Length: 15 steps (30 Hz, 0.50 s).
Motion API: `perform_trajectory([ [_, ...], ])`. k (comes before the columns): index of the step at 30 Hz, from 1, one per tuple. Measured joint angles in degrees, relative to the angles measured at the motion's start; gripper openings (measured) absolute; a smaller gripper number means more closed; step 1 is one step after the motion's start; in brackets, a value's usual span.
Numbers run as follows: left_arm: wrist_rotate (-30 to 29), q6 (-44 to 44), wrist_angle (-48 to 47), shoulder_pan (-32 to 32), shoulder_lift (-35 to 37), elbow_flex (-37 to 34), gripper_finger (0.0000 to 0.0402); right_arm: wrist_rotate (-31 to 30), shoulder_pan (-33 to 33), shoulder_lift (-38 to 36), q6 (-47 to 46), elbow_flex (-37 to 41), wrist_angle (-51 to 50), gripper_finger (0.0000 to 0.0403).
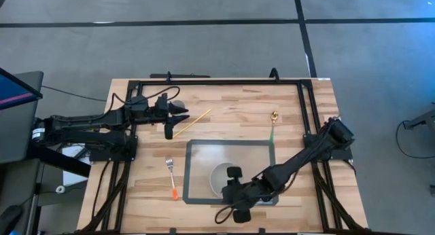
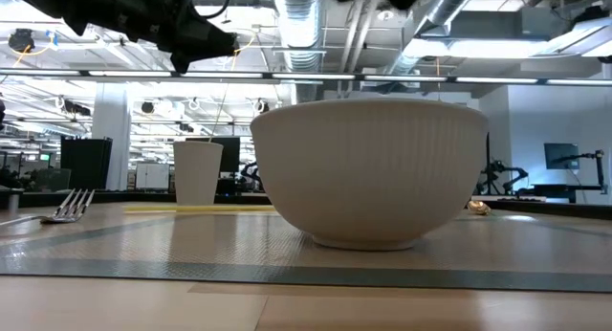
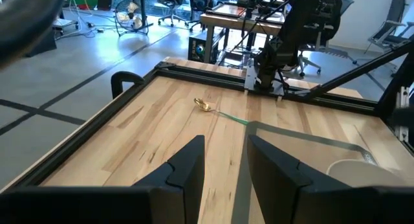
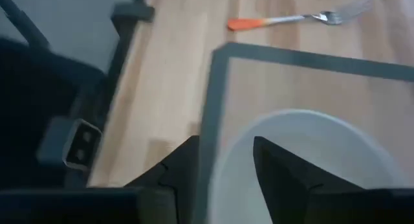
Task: Pick & Place Utensil
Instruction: Put the green spoon into the gray bowl
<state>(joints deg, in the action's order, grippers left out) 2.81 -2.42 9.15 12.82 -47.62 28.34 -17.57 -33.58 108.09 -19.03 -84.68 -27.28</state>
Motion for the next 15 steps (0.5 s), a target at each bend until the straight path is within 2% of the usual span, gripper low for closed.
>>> perform_trajectory([
  [4, 0.0, 0.0, -0.2, -0.5, 0.0, 0.0, 0.0118, -0.9, 0.4, 0.0, 0.1, -8.7, -19.0, 0.0132],
  [6, 0.0, -1.0, -0.2, -0.9, 0.0, 0.0, 0.0118, -3.8, 0.1, -0.5, -0.6, -11.1, -26.9, 0.013],
  [10, 0.0, -2.5, -0.2, -1.1, 0.0, 0.0, 0.0118, -14.3, -1.3, -4.8, -2.2, -10.7, -35.4, 0.0128],
  [15, 0.0, -2.6, -0.2, -1.2, 0.0, 0.0, 0.0118, -22.1, -2.6, -13.4, -7.7, -5.0, -39.3, 0.0127],
])
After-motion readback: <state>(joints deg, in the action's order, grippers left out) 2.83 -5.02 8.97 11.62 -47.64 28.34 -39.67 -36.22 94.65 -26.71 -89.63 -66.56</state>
